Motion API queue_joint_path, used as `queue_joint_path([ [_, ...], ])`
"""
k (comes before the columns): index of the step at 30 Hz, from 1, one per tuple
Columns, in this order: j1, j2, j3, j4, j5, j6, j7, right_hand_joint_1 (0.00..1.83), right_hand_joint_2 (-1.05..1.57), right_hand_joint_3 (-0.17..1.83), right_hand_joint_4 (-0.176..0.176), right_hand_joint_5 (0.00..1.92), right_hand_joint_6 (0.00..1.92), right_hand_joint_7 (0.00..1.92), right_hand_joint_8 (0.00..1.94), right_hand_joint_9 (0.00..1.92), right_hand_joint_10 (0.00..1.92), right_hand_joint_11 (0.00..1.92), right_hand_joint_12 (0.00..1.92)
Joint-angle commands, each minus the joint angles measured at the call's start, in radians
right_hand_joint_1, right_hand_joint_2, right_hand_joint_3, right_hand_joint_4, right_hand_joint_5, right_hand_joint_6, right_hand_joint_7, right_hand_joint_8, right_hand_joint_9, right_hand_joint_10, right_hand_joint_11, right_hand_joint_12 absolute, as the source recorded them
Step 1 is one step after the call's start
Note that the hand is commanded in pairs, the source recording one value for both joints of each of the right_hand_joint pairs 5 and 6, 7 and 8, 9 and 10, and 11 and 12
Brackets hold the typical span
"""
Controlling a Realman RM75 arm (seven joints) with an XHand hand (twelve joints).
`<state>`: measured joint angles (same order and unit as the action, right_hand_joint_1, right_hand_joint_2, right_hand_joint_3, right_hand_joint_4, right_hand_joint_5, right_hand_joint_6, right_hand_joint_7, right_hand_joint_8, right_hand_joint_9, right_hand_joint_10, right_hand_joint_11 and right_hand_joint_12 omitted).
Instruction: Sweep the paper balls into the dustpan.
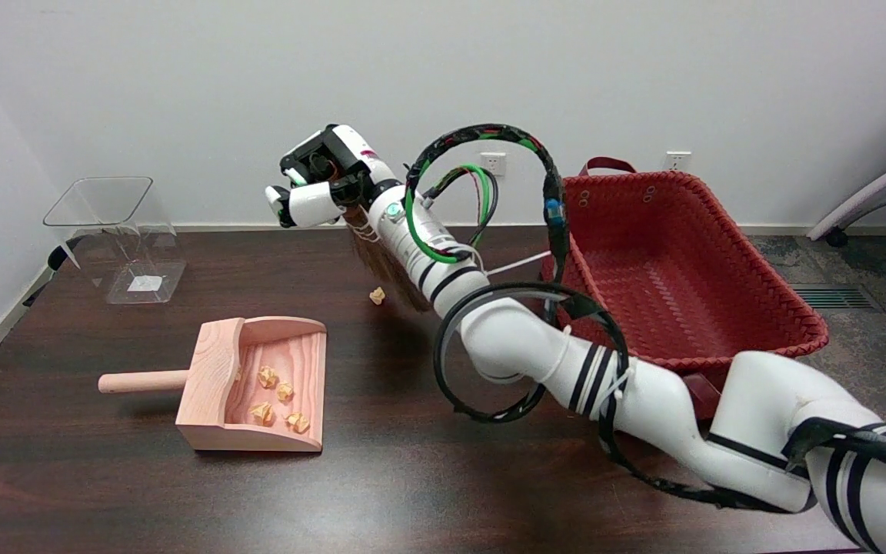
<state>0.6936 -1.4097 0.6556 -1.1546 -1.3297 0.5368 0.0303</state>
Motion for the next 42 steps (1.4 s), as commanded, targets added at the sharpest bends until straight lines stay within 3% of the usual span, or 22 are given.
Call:
queue_joint_path([
  [1,0.103,0.1,-0.07,0.131,-0.214,-0.073,0.153,1.36,0.47,1.15,0.0,1.92,1.92,1.92,1.92,1.92,1.92,1.92,1.92],
  [9,0.088,0.089,-0.07,0.168,-0.223,-0.059,0.177,1.34,0.49,1.16,0.0,1.92,1.92,1.92,1.92,1.92,1.92,1.92,1.92],
  [18,0.061,0.066,-0.067,0.194,-0.219,-0.057,0.334,1.33,0.47,1.17,0.0,1.92,1.92,1.92,1.92,1.92,1.92,1.92,1.92],
  [27,0.056,0.05,-0.08,0.193,-0.119,-0.106,0.403,1.34,0.39,1.22,0.0,1.92,1.92,1.92,1.92,1.92,1.92,1.92,1.92],
  [42,0.018,0.008,-0.071,0.179,-0.06,-0.131,0.425,1.36,0.31,1.29,0.0,1.92,1.92,1.92,1.92,1.92,1.92,1.92,1.92],
])
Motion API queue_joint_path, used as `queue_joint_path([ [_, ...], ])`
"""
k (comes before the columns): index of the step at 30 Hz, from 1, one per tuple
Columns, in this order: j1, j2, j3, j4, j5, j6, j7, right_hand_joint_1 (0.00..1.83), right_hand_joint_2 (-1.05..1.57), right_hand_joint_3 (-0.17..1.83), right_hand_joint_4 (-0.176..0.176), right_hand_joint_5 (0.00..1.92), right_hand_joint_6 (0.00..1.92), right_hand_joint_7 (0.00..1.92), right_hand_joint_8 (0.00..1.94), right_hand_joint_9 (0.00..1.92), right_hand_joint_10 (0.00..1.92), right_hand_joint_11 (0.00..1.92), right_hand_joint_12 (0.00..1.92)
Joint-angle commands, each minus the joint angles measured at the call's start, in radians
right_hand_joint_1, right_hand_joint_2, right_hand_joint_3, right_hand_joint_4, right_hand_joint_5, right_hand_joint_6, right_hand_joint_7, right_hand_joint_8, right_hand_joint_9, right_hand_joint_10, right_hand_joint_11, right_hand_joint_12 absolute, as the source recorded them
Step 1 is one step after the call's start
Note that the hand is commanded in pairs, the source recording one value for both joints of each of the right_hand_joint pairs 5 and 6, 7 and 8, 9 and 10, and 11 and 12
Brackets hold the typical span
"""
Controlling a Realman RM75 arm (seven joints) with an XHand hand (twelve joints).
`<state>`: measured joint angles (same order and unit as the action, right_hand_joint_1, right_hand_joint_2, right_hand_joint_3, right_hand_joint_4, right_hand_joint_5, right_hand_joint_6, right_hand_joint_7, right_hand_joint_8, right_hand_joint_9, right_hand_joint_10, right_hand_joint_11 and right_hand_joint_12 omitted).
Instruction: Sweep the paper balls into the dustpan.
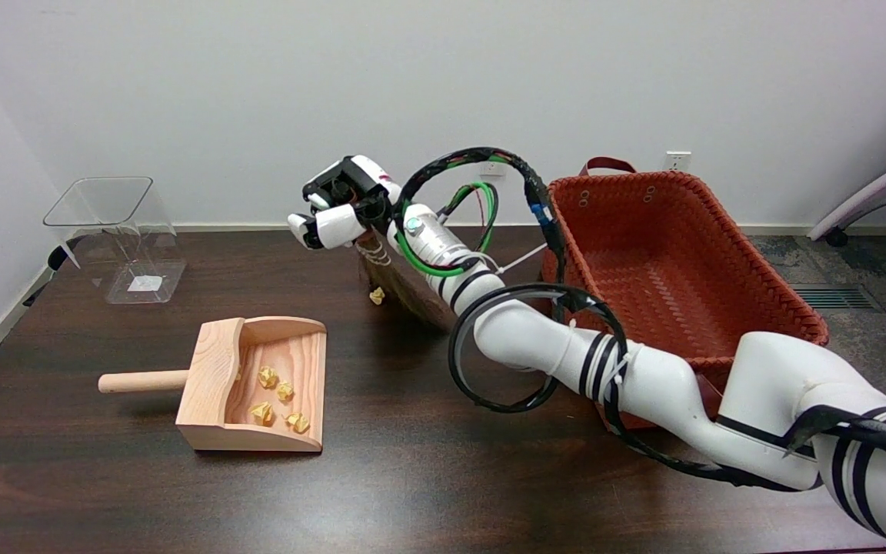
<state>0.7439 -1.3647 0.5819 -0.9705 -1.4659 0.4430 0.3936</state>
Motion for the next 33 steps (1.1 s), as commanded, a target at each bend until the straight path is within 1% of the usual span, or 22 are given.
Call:
queue_joint_path([
  [1,-0.032,-0.039,0.001,-0.009,0.091,-0.039,0.059,1.36,0.31,1.3,0.0,1.92,1.92,1.92,1.92,1.92,1.92,1.92,1.92],
  [3,-0.031,-0.04,0.004,-0.035,0.164,-0.056,0.052,1.36,0.3,1.31,0.0,1.92,1.92,1.92,1.92,1.92,1.92,1.92,1.92],
  [12,-0.038,-0.041,0.002,-0.132,0.317,-0.049,-0.025,1.37,0.3,1.3,0.0,1.92,1.92,1.92,1.92,1.92,1.92,1.92,1.92],
  [21,-0.053,-0.058,0.004,-0.192,0.341,-0.007,-0.052,1.36,0.38,1.28,0.0,1.92,1.92,1.92,1.92,1.92,1.92,1.92,1.92],
  [26,-0.063,-0.05,0.016,-0.246,0.341,0.014,-0.219,1.36,0.41,1.26,0.0,1.92,1.92,1.92,1.92,1.92,1.92,1.92,1.92],
  [29,-0.076,-0.048,0.026,-0.265,0.348,0.014,-0.259,1.36,0.42,1.25,0.0,1.92,1.92,1.92,1.92,1.92,1.92,1.92,1.92],
  [33,-0.085,-0.043,0.028,-0.285,0.363,0.02,-0.259,1.36,0.43,1.25,0.0,1.92,1.92,1.92,1.92,1.92,1.92,1.92,1.92],
])
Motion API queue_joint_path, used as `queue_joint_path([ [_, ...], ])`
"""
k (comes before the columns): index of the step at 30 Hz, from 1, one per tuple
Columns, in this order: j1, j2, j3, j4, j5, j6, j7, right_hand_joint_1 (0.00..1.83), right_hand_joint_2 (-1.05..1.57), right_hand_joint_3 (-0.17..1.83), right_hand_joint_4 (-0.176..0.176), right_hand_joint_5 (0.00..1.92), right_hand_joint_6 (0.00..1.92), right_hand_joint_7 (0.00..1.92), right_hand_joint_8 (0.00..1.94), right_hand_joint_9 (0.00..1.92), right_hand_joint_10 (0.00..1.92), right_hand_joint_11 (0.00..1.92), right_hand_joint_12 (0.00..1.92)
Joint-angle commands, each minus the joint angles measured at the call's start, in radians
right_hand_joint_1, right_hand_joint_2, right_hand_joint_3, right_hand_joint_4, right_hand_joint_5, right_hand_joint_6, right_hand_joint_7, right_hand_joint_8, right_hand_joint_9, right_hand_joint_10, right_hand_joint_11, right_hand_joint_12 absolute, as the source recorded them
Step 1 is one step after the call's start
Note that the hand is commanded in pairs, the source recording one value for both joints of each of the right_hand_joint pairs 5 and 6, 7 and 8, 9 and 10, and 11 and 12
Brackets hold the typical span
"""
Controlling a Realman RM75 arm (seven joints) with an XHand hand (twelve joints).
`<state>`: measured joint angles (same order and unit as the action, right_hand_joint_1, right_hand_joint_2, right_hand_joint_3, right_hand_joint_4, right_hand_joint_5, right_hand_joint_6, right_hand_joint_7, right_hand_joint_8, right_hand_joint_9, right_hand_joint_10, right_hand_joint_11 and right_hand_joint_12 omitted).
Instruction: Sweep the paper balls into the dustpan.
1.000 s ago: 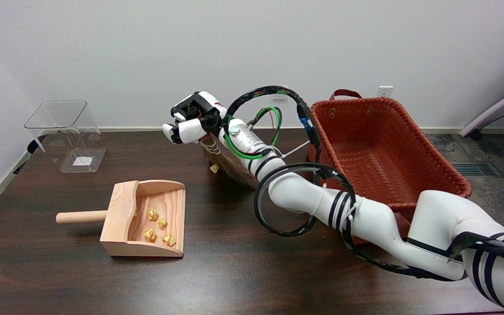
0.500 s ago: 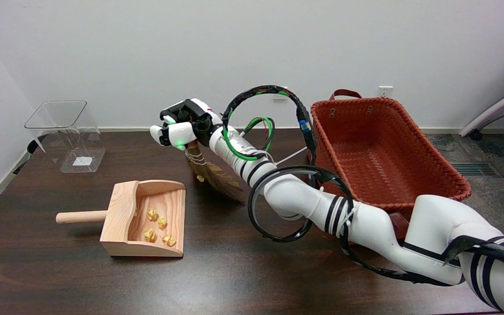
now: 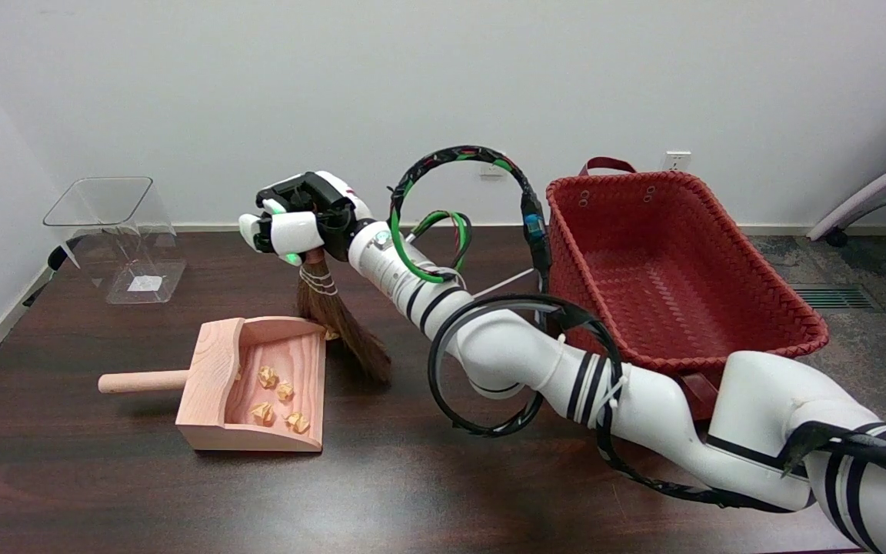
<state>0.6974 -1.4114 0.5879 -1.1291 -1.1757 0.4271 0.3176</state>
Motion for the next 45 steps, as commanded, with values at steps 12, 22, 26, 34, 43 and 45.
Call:
queue_joint_path([
  [12,-0.068,0.029,0.035,-0.211,0.073,0.037,-0.183,1.35,0.49,1.21,0.0,1.92,1.92,1.92,1.92,1.92,1.92,1.92,1.92],
  [22,-0.097,0.043,0.049,-0.279,0.073,0.037,-0.183,1.35,0.55,1.18,0.0,1.92,1.92,1.92,1.92,1.92,1.92,1.92,1.92],
  [26,-0.1,0.044,0.049,-0.29,0.073,0.037,-0.183,1.35,0.56,1.17,0.0,1.92,1.92,1.92,1.92,1.92,1.92,1.92,1.92],
  [34,-0.105,0.068,0.056,-0.291,0.072,0.08,-0.22,1.35,0.56,1.16,0.0,1.92,1.92,1.92,1.92,1.92,1.92,1.92,1.92],
  [43,-0.107,0.074,0.066,-0.325,0.116,0.075,-0.22,1.34,0.58,1.14,0.0,1.92,1.92,1.92,1.92,1.92,1.92,1.92,1.92],
  [45,-0.096,0.086,0.066,-0.342,0.111,0.077,-0.238,1.34,0.57,1.14,0.0,1.92,1.92,1.92,1.92,1.92,1.92,1.92,1.92],
])
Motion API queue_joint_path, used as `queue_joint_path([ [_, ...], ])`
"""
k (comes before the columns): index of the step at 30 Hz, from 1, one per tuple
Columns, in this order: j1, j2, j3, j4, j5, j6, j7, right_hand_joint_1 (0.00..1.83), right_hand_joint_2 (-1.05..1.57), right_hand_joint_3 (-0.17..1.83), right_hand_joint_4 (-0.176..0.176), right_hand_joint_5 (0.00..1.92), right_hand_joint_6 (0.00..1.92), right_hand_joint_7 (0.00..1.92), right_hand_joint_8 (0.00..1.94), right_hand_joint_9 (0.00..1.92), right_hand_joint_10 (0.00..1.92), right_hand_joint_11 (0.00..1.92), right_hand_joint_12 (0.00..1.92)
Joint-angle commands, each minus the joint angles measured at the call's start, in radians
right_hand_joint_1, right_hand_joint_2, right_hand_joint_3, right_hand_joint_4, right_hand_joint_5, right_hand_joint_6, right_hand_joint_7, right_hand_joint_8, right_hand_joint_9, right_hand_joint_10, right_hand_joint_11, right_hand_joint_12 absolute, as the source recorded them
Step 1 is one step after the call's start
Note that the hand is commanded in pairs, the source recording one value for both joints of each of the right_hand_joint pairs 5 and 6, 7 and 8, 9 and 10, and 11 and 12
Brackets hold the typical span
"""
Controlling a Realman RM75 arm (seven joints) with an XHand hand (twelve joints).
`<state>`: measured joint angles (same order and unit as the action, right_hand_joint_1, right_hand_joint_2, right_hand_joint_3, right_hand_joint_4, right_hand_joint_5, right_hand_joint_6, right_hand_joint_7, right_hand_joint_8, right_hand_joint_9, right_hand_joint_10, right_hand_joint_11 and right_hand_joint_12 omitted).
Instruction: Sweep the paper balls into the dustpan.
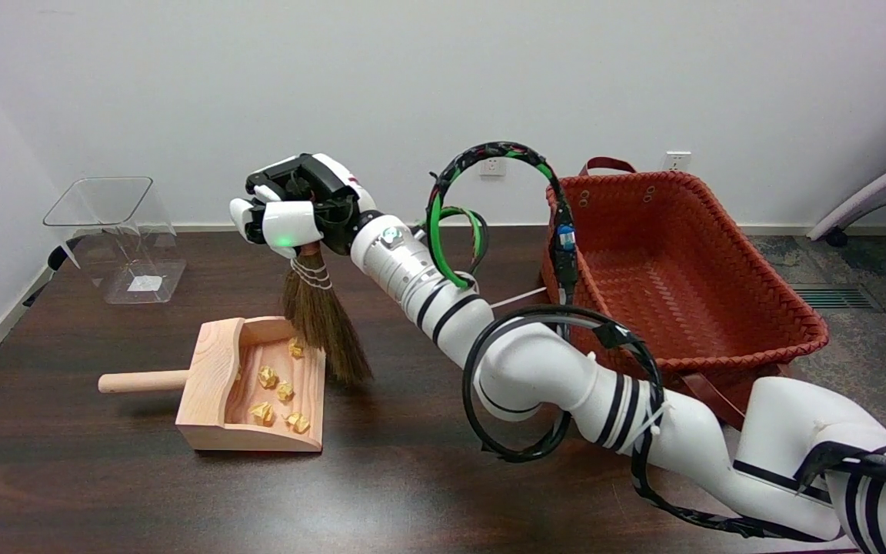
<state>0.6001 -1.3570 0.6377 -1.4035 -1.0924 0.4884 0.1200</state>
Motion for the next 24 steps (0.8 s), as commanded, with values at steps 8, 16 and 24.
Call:
queue_joint_path([
  [8,0.051,0.05,0.036,-0.098,0.033,0.012,-0.21,1.34,0.58,1.15,0.0,1.92,1.92,1.92,1.92,1.92,1.92,1.92,1.92],
  [16,0.133,0.089,0.033,-0.107,0.079,0.03,-0.372,1.33,0.62,1.13,0.0,1.92,1.92,1.92,1.92,1.92,1.92,1.92,1.92],
  [24,0.206,0.169,0.036,-0.119,0.124,0.037,-0.429,1.32,0.64,1.13,0.0,1.92,1.92,1.92,1.92,1.92,1.92,1.92,1.92],
])
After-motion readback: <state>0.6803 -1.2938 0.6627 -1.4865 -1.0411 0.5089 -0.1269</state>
